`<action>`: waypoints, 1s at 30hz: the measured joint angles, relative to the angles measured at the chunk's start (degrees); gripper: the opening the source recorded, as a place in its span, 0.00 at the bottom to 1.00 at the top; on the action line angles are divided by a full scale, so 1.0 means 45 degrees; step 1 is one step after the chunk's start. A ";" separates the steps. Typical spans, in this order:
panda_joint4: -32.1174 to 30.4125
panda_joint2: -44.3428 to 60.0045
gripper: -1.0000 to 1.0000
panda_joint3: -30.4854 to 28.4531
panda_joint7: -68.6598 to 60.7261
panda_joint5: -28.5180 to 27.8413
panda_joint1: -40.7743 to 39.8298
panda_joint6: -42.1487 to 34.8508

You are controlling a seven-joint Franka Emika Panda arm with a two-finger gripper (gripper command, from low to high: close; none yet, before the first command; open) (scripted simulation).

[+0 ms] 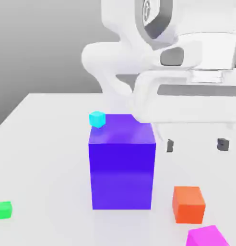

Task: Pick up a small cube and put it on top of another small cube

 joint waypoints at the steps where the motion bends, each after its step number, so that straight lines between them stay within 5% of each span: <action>1: 0.0047 0.0459 0.50 0.0023 0.0087 -0.0059 0.0089 0.0099; 12: 0.0647 0.5460 0.50 -0.0041 0.0868 -0.0623 0.1154 0.1955; 13: 0.0723 0.5897 0.00 -0.0188 0.0961 -0.0751 0.1278 0.2302; 24: 0.0455 0.4517 0.00 0.0152 0.0532 -0.0189 0.0964 0.1194; 30: -0.0182 0.3798 0.00 -0.0941 -0.0869 0.0195 -0.0937 0.0913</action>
